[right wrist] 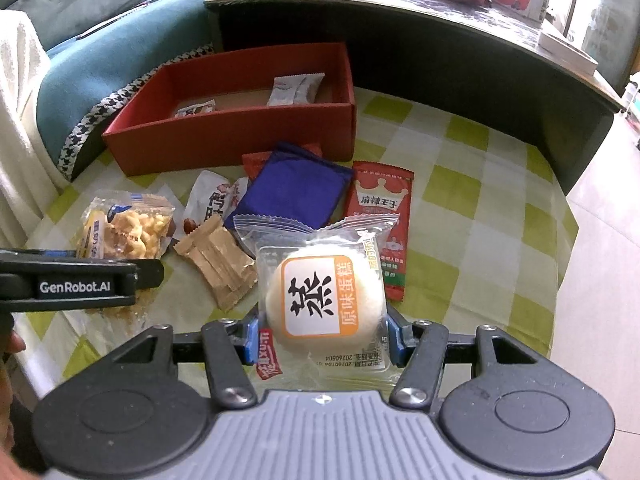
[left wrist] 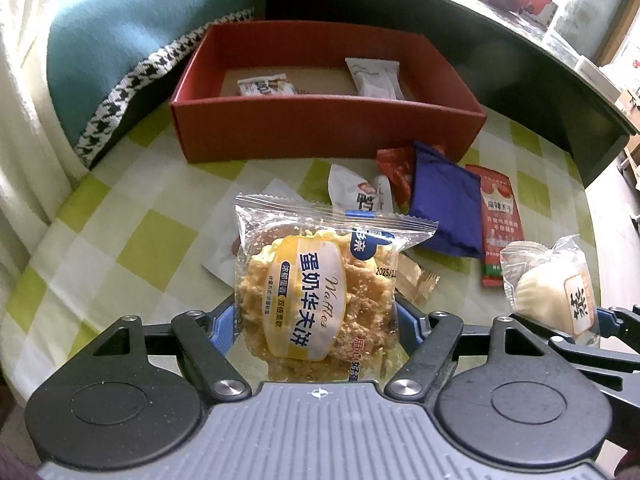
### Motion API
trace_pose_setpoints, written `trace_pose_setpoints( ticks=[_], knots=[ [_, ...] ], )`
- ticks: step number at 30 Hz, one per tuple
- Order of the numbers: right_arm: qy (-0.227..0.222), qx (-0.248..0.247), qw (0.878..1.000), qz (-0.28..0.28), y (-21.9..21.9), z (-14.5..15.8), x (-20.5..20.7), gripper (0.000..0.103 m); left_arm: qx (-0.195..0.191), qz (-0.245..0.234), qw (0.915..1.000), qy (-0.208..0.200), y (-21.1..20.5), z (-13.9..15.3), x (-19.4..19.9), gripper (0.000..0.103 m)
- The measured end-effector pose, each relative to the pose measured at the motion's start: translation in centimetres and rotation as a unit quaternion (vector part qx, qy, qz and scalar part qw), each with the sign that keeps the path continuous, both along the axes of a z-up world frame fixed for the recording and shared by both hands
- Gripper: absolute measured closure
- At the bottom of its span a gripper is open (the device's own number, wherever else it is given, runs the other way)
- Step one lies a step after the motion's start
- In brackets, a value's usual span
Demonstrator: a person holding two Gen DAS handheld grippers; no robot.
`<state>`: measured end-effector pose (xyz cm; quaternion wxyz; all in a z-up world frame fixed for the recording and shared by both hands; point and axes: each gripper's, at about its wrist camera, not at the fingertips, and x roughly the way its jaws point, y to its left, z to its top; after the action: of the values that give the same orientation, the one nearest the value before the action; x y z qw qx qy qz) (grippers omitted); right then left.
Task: Organize snacks
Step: 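Lift and carry the waffle bag and bun bag over the red box with both tools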
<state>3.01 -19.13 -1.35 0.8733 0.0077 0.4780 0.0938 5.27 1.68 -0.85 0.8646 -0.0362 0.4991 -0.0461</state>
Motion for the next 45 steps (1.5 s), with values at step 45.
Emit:
trace_pose_setpoints(
  ticks=[45],
  knots=[
    [-0.051, 0.038, 0.998, -0.013, 1.1, 2.9, 8.3, 0.045, -0.003, 0.025, 0.9979, -0.059, -0.9, 3.4, 6.1, 0.023]
  ],
)
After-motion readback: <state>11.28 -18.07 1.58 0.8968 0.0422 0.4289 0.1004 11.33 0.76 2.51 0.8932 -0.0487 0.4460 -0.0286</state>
